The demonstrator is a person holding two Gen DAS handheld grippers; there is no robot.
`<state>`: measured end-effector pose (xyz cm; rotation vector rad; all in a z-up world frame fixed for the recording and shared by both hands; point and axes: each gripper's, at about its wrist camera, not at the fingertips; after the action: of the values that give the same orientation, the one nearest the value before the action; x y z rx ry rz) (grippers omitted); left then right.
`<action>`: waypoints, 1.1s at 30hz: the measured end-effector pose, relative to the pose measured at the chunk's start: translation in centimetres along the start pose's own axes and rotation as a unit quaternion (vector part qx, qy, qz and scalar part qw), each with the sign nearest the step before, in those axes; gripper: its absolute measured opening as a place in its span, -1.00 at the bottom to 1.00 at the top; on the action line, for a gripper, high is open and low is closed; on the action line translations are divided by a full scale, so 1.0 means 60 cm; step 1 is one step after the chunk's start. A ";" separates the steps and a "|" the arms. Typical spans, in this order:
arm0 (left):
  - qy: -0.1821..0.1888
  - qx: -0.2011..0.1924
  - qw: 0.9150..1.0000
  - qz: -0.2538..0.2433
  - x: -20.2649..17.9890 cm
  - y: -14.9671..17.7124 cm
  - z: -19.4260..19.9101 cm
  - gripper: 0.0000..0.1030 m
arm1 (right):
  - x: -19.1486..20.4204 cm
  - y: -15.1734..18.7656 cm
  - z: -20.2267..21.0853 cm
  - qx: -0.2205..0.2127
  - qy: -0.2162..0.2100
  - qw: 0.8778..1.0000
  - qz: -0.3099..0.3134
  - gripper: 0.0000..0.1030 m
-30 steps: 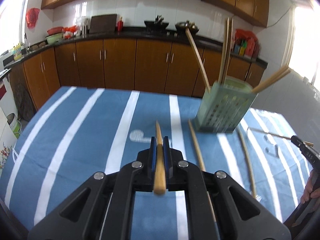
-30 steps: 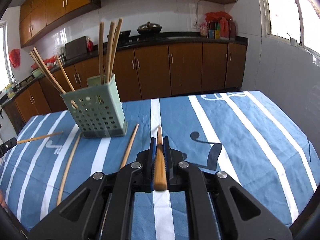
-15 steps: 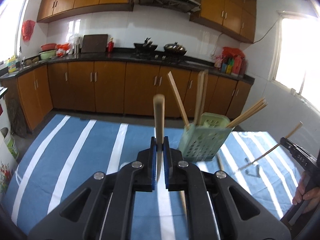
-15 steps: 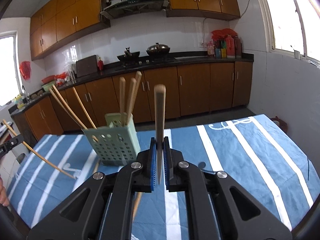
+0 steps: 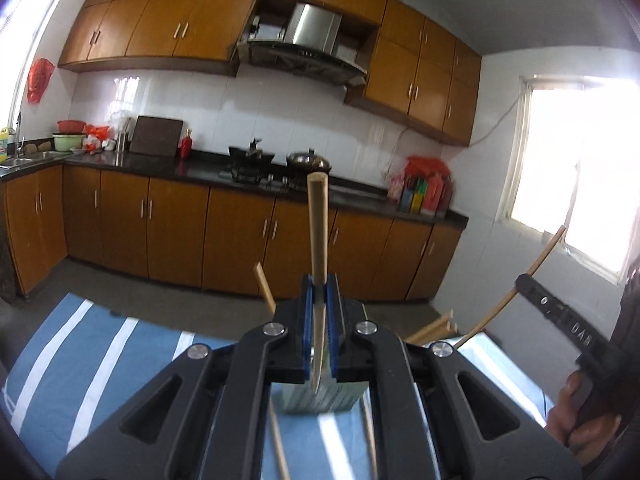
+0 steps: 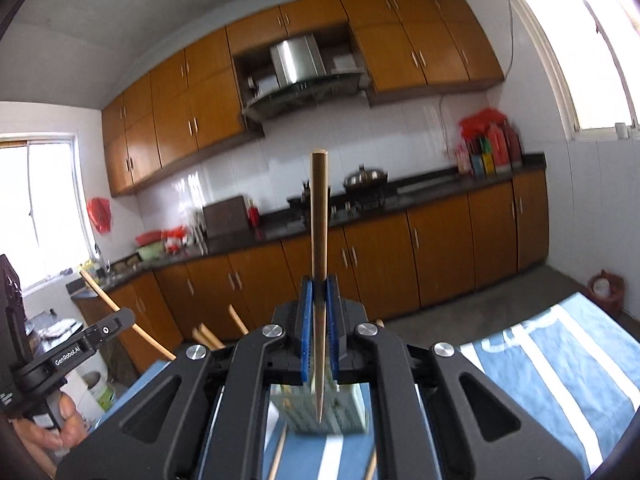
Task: Organize utensils
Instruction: 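Lift the right tool's chopstick into the green holder while the left tool inserts its chopstick, then open the left tool releasing its chopstick while the right tool releases its chopstick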
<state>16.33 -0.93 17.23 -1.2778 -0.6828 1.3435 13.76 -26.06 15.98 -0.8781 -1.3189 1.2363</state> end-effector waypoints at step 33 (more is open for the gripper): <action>-0.037 0.016 0.999 0.020 0.017 0.041 -0.104 -0.61 | -0.015 0.065 -0.084 0.059 0.036 0.998 0.002 -0.66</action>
<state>21.54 -2.17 13.10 -1.2257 -0.6872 1.4357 18.22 -25.28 11.46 -0.8335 -1.1754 1.2604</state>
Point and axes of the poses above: each gripper's, at about its wrist camera, not at the fingertips, and z roughly against the way its jaws point, x to its left, y to its underside, and after that the axes turned 4 degrees about z, right-handed
